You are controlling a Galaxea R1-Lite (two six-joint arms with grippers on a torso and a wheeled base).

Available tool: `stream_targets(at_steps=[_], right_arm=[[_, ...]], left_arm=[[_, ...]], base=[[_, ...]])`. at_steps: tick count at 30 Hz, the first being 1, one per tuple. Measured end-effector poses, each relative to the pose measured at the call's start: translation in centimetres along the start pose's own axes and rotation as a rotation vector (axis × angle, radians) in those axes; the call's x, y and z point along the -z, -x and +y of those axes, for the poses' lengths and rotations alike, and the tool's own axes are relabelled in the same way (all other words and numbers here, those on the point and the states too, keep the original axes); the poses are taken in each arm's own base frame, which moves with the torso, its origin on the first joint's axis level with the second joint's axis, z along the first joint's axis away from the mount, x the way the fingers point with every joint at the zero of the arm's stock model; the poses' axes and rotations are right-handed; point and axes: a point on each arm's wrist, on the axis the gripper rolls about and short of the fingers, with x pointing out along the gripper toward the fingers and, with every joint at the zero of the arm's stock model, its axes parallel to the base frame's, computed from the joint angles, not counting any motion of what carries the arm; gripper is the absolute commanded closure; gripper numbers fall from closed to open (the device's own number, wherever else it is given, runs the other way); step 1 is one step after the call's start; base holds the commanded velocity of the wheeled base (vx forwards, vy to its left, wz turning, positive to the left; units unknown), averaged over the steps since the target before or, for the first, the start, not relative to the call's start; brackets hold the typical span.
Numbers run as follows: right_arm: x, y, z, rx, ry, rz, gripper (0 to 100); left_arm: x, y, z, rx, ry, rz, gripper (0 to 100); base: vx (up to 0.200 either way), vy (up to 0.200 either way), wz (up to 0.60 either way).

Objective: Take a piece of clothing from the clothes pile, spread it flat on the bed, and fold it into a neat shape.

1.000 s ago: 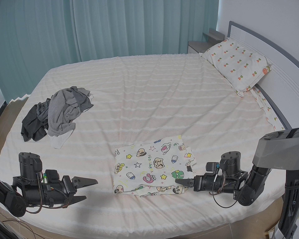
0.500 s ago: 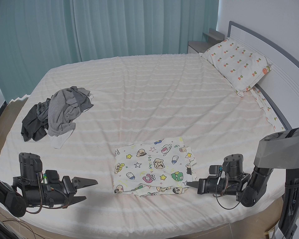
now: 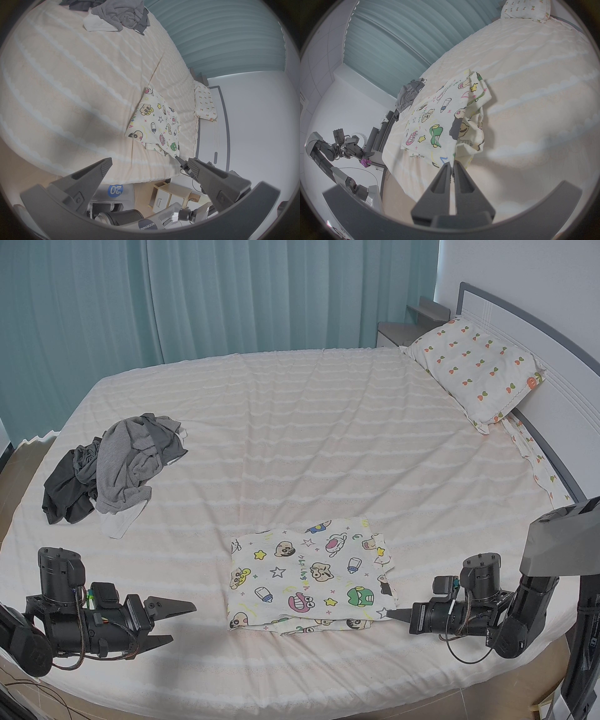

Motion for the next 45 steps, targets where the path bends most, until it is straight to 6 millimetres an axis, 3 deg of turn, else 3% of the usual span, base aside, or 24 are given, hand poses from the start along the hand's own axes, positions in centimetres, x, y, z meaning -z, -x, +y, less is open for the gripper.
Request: stream_targets(at_steps=[13,14,27,34,45], right_arm=[[0.4,1.0,0.1,-0.019,-0.003,0.006,100],[0.5,1.1,0.1,-0.018,-0.002,0.007,0],[0.6,3.8,0.3,-0.042,0.003,-0.110,0],[0.9,5.4,0.8,-0.042,-0.033,-0.109,0],[0.8,5.9,0.9,-0.041,-0.038,-0.123,0]], left_arm=[[-0.1,-0.1,0.0,-0.005,0.000,-0.001,0],[-0.1,-0.1,0.0,-0.008,0.000,-0.005,0],[0.0,-0.6,-0.4,-0.038,-0.019,-0.037,0],[0.7,-0.8,-0.8,-0.030,-0.045,-0.002,0],[1.2,-0.9,-0.8,-0.032,-0.052,0.017,0]], base=[[0.000,0.000,0.00],[0.000,0.000,0.00],[0.000,0.000,0.00],[0.200,0.000,0.00],[0.200,0.000,0.00]])
